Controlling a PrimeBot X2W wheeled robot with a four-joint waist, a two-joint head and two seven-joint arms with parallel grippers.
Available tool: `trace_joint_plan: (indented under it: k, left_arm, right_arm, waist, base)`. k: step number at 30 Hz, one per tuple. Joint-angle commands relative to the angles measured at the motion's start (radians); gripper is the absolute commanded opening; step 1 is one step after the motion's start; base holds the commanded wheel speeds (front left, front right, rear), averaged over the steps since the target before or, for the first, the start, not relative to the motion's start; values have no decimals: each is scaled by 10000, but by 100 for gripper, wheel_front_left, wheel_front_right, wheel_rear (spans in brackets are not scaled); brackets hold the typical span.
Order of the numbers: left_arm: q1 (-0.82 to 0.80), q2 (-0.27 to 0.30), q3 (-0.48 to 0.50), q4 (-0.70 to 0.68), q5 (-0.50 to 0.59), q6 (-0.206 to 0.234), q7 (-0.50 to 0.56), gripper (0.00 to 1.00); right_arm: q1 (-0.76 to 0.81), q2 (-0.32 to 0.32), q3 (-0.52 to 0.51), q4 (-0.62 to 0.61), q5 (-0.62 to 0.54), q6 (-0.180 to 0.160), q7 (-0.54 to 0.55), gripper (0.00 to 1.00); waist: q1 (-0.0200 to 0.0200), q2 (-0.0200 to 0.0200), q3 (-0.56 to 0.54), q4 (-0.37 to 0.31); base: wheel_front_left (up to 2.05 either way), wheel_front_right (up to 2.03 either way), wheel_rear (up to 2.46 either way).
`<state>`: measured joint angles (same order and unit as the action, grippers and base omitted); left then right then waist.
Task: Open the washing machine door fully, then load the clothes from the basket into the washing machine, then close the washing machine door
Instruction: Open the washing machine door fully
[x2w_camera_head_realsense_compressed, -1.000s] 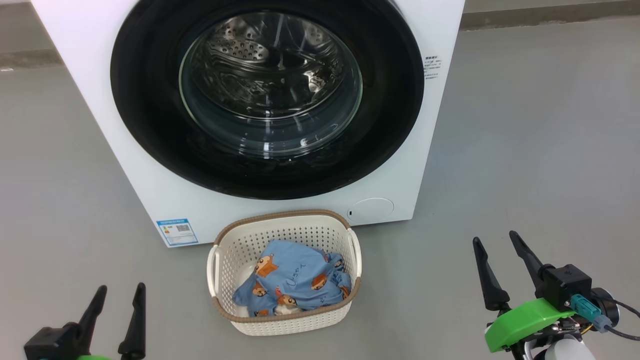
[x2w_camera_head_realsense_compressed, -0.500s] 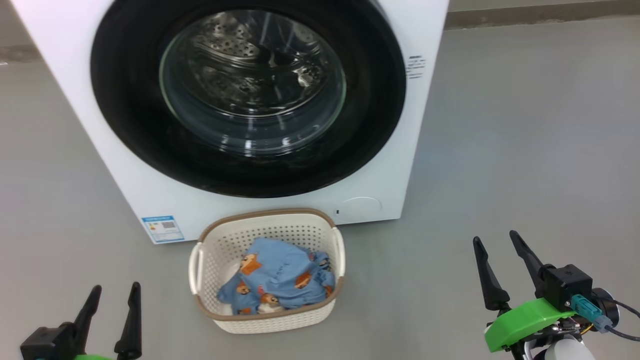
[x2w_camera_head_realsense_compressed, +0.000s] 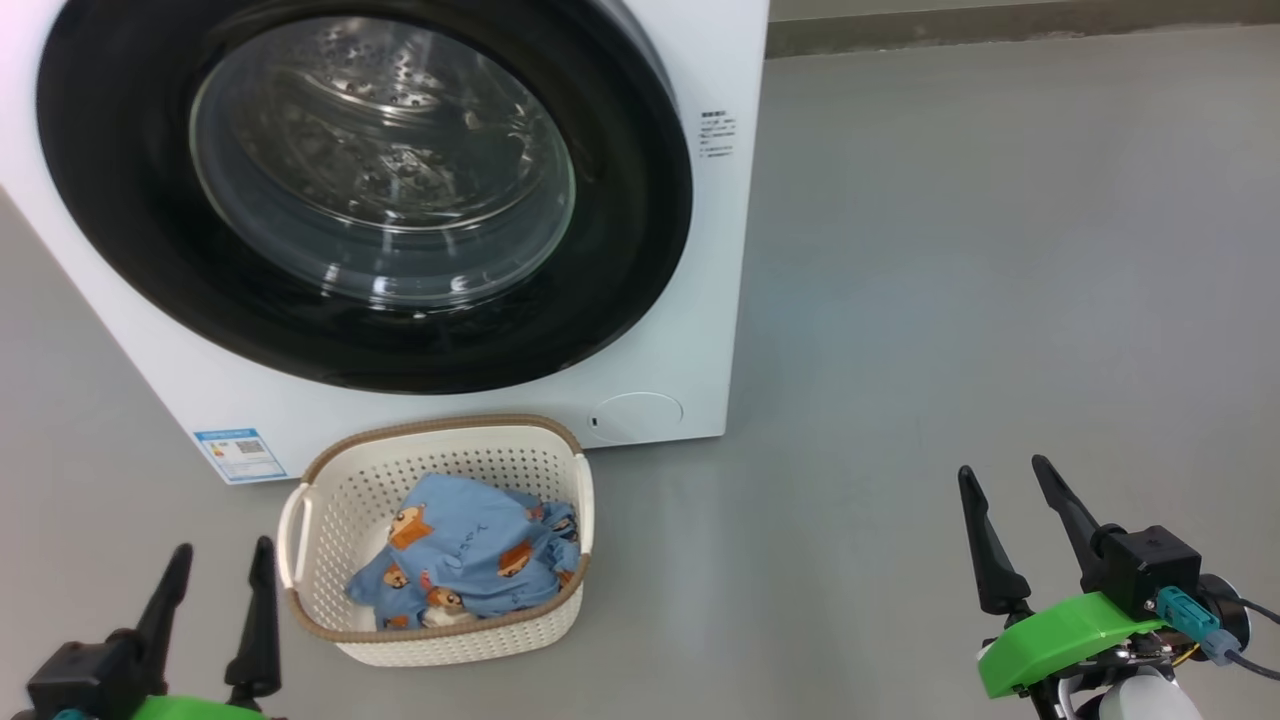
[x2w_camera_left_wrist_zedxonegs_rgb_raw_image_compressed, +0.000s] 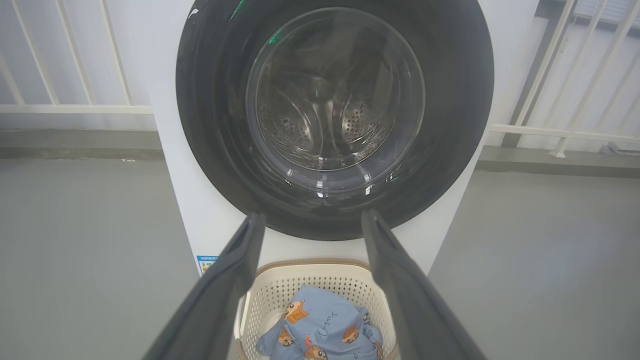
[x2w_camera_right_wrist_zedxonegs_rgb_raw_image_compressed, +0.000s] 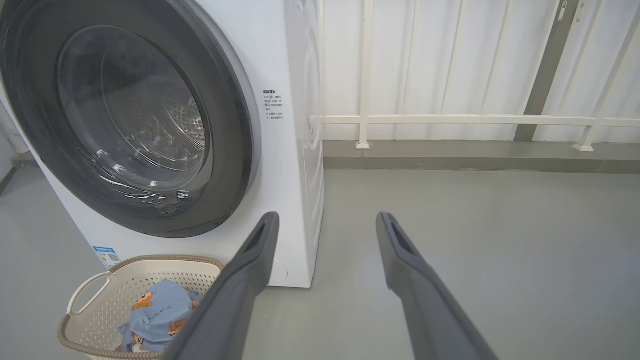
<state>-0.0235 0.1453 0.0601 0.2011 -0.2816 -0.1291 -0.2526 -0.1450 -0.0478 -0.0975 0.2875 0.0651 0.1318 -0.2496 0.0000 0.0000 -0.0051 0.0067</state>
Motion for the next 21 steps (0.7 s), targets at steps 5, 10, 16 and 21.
trace_joint_plan:
  k: [5, 10, 16, 21]
  left_arm:
    - [-216, 319, 147, -485, -9, -16, -92, 100]
    - [-138, 343, 85, -612, -22, -16, -92, 100]
    - [-101, 351, 76, -697, -13, -16, -92, 100]
    - [-103, 349, 59, -699, -13, -16, -92, 100]
  right_arm:
    - [-259, -24, 280, -349, 202, -11, -122, 100]
    - [-243, -24, 323, -374, 258, -11, -122, 100]
    - [-234, -24, 369, -372, 275, -11, -122, 100]
    - [-234, -24, 344, -336, 285, -11, -122, 100]
  waist:
    - [0, 0, 27, 10]
    - [0, 0, 36, 12]
    - [0, 0, 42, 21]
    - [0, 0, 16, 32]
  base:
    - [32, 32, -64]
    - [2, 2, -4]
    - [0, 0, 0]
    - [0, 0, 0]
